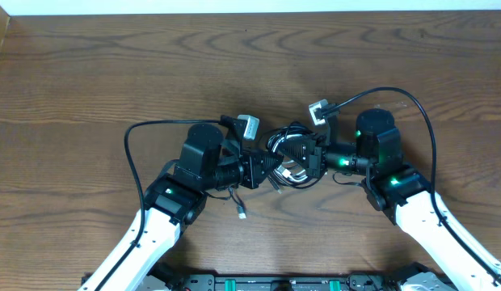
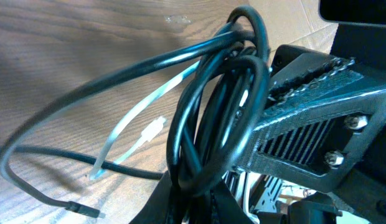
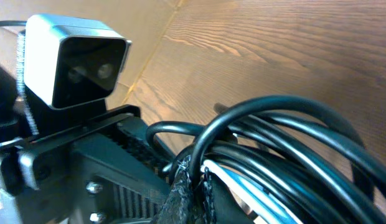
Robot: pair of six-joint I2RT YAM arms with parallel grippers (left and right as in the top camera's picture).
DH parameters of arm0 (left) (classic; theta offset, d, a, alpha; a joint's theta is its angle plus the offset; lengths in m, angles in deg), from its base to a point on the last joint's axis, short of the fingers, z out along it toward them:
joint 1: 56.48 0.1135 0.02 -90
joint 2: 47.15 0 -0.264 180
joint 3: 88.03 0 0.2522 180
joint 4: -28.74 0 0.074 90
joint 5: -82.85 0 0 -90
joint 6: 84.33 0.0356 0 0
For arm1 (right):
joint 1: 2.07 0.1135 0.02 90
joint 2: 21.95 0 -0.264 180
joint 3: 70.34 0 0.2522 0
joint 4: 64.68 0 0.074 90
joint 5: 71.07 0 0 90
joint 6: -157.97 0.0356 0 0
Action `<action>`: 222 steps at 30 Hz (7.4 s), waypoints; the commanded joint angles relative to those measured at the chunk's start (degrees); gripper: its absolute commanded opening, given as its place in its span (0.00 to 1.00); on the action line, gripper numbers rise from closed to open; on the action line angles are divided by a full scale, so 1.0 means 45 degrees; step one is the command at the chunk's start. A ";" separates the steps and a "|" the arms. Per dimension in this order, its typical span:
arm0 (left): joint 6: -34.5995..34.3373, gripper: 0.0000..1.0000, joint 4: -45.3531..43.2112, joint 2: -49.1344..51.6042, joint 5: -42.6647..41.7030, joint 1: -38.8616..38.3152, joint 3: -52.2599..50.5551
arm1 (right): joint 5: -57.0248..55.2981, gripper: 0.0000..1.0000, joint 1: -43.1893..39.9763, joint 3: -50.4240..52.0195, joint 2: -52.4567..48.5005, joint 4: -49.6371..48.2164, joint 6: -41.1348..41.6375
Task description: Untangle cables
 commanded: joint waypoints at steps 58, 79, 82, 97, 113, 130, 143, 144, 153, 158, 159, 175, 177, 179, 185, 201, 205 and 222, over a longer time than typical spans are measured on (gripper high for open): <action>0.0219 0.08 0.0617 -0.0005 0.2429 -0.0083 0.0068 | 0.2030 0.34 -0.1277 -0.0068 0.0063 -0.0253 -0.0597; 0.2200 0.08 0.0544 -0.0005 0.1287 -0.0083 0.0068 | -0.0466 0.29 -0.0325 -0.0068 0.0024 -0.2016 0.3118; 0.2200 0.08 0.0505 -0.0005 0.1282 -0.0083 0.0068 | -0.0515 0.29 -0.0325 -0.0068 -0.0170 -0.2025 0.3322; 0.3745 0.08 0.0296 -0.0005 0.0767 -0.0083 0.0068 | 0.0330 0.29 0.0345 -0.0068 -0.2535 -0.5693 0.6620; 0.5926 0.08 0.0296 -0.0005 0.1331 -0.0083 0.0068 | 0.1812 0.37 0.0374 -0.0068 -0.2851 -0.6387 0.9020; 0.6484 0.08 0.0928 -0.0005 0.1535 -0.0083 0.0068 | 0.1501 0.04 -0.0393 -0.0068 -0.2871 -0.8068 1.0224; 0.6717 0.08 0.2317 -0.0005 0.2691 -0.0083 0.0063 | 0.2497 0.01 -0.3789 -0.0068 -0.2871 -1.0069 1.1934; 0.6713 0.08 0.2351 -0.0005 0.3249 -0.0083 0.0063 | 0.2671 0.01 -0.3997 -0.0068 -0.2871 -1.0195 1.2191; 0.6708 0.08 0.1549 -0.0005 1.0996 -0.0073 0.0068 | 0.5853 0.01 -0.5270 -0.0068 -0.2871 -0.9938 1.1035; 0.6708 0.08 -0.0296 -0.0005 1.5659 -0.0068 0.0068 | 0.7912 0.02 -0.5591 -0.0068 -0.2871 -0.8684 0.8660; 0.6708 0.08 -0.0777 -0.0005 1.5829 -0.0068 0.0068 | 0.8082 0.02 -0.5595 -0.0068 -0.2871 -0.8446 0.8150; 0.6314 0.08 -0.0486 0.0000 0.5746 -0.0068 0.0068 | 0.5634 0.27 -0.3191 -0.0068 -0.2871 -0.4056 -0.0063; 0.6173 0.08 -0.0457 0.0000 0.4993 -0.0068 0.0068 | 0.5246 0.30 -0.2613 -0.0068 -0.2871 -0.4051 -0.0753; 0.5872 0.07 -0.0461 0.0000 0.4721 -0.0068 0.0068 | 0.4692 0.32 -0.2089 -0.0068 -0.2871 -0.4056 -0.0957; 0.5003 0.08 -0.0607 -0.0005 0.4673 -0.0068 0.0068 | 0.3963 0.32 -0.0933 -0.0068 -0.2871 -0.3925 -0.1554; 0.2001 0.08 -0.0651 -0.0005 0.3366 -0.0068 0.0068 | 0.0321 0.39 -0.0330 -0.0068 -0.2871 -0.1880 -0.4804; 0.1787 0.08 -0.0651 -0.0005 0.2516 -0.0068 0.0068 | -0.0180 0.45 0.0092 -0.0068 -0.2871 -0.1807 -0.5576; 0.1787 0.08 -0.0699 -0.0005 0.1098 -0.0068 0.0068 | -0.2210 0.25 0.0758 -0.0068 -0.2871 -0.1025 -0.6431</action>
